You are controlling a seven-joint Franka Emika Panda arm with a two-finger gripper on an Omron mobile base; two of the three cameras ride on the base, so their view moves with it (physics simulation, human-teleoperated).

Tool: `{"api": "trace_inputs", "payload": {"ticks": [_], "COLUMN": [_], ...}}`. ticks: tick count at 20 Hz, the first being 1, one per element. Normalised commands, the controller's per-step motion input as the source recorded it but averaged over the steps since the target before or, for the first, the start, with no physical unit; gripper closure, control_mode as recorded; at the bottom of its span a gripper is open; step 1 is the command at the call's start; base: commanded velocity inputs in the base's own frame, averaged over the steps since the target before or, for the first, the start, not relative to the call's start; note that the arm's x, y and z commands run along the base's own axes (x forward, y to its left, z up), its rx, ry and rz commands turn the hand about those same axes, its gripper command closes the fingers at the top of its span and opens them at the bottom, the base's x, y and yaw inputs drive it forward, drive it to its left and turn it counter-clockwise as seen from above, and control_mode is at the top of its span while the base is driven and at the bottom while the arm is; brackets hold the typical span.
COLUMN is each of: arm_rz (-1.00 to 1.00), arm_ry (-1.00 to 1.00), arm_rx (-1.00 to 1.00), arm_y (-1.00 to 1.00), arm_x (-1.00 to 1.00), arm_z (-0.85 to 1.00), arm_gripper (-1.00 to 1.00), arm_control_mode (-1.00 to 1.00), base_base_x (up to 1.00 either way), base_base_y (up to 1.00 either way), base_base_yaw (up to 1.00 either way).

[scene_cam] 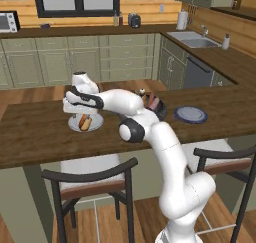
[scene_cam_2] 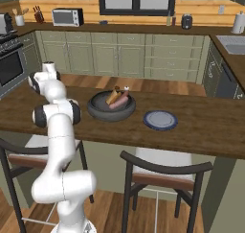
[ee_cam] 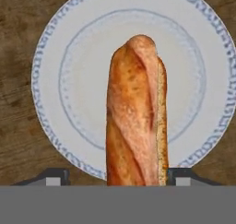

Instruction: Place one bun and one sausage from the bowl on each plate.

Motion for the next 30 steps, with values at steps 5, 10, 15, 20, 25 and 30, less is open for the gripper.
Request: {"api": "trace_inputs", "payload": {"ticks": [5, 10, 15, 20, 25, 30], "arm_rz": [-0.05, -0.07, -0.15, -0.15, -0.19, -0.22], "arm_ry": [-0.13, -0.14, -0.01, 0.0, 0.0, 0.0], "arm_rx": [0.04, 0.02, 0.0, 0.0, 0.0, -0.01], "arm_y": [-0.82, -1.0, -1.0, -1.0, -1.0, -0.86], "arm_x": [-0.82, -0.7, -0.11, 0.0, 0.09, 0.43], "arm_z": [0.24, 0.33, 0.08, 0.04, 0.07, 0.0], "arm_gripper": [-1.0, -1.0, -1.0, -1.0, -1.0, -1.0], "arm_control_mode": [-1.0, -1.0, -1.0, -1.0, -1.0, -1.0], "base_base_x": [0.0, 0.0, 0.0, 0.0, 0.0, 0.0], "base_base_y": [0.0, 0.0, 0.0, 0.0, 0.0, 0.0], "base_base_yaw": [0.0, 0.0, 0.0, 0.0, 0.0, 0.0]}}
